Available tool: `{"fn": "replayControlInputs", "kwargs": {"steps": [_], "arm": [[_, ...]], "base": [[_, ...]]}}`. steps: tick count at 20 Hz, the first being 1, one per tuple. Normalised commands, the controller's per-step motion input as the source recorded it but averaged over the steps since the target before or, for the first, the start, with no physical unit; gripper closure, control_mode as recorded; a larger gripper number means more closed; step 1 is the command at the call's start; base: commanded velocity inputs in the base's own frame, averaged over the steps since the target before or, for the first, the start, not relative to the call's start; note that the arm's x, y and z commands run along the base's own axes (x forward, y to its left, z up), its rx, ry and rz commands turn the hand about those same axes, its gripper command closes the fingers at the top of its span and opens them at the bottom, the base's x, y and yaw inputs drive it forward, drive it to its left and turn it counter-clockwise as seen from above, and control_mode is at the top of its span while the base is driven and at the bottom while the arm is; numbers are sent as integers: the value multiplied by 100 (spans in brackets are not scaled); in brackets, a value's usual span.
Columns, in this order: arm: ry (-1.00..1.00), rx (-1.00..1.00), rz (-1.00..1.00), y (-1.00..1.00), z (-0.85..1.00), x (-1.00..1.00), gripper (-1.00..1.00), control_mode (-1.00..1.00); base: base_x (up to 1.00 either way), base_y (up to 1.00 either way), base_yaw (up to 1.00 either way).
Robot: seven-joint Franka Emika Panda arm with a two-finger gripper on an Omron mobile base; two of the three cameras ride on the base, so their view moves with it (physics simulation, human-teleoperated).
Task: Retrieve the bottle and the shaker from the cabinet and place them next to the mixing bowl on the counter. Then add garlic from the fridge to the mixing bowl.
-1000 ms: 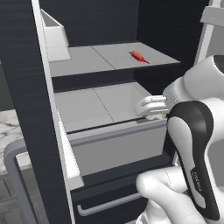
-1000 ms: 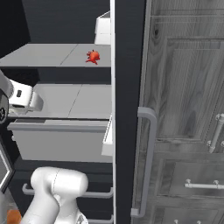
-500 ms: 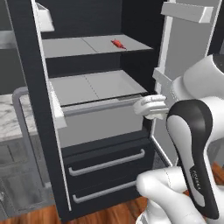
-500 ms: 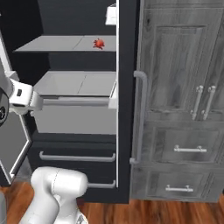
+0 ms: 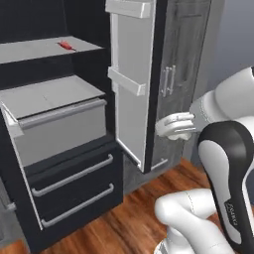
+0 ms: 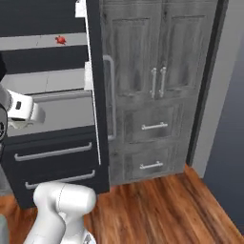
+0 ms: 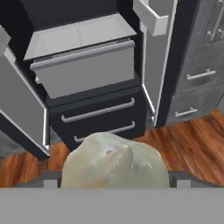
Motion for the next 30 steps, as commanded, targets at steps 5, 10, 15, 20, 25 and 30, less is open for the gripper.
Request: {"fn": "replayControlInputs", "kwargs": {"steps": [5, 10, 15, 20, 25, 30], "arm": [[0, 0, 0, 0, 0, 0, 100, 100], [0, 0, 0, 0, 0, 0, 100, 100], [0, 0, 0, 0, 0, 0, 100, 100], [0, 0, 0, 0, 0, 0, 100, 100], [0, 0, 0, 0, 0, 0, 100, 100], [0, 0, 0, 0, 0, 0, 100, 100]], "base": [[-2, -6, -80], [-5, -21, -73], [-27, -22, -68], [-24, -25, -69], [-10, -38, -67], [-6, -45, -66]]}}
